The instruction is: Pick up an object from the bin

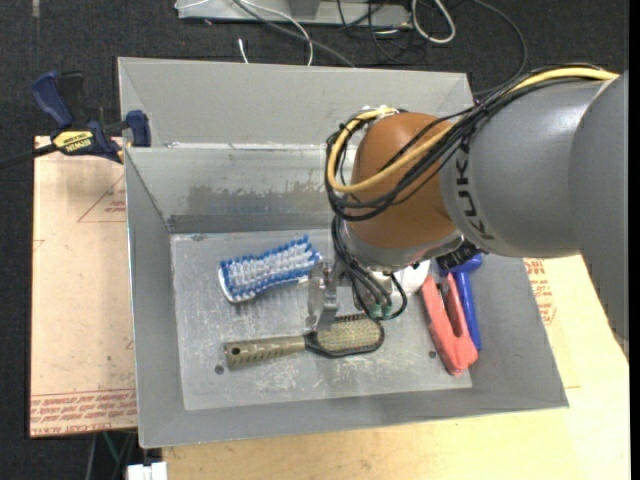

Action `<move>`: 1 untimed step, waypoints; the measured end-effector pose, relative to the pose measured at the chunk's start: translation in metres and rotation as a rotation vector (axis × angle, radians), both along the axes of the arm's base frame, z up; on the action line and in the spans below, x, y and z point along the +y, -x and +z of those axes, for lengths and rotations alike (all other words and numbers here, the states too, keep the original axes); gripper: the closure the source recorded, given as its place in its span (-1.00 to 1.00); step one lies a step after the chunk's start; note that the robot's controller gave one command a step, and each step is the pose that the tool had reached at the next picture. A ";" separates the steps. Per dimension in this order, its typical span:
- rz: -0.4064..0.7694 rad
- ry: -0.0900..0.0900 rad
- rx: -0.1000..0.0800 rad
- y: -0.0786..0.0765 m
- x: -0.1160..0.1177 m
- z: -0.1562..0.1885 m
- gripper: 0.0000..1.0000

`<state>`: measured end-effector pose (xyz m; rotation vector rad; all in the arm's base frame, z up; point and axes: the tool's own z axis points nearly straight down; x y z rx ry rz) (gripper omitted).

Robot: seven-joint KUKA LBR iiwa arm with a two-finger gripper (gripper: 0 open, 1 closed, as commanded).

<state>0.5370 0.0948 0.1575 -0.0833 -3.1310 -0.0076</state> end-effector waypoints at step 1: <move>0.009 -0.001 -0.002 0.006 -0.002 0.031 1.00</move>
Offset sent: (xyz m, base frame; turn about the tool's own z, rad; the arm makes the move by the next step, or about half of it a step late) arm 0.0008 0.0290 0.0068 -0.3695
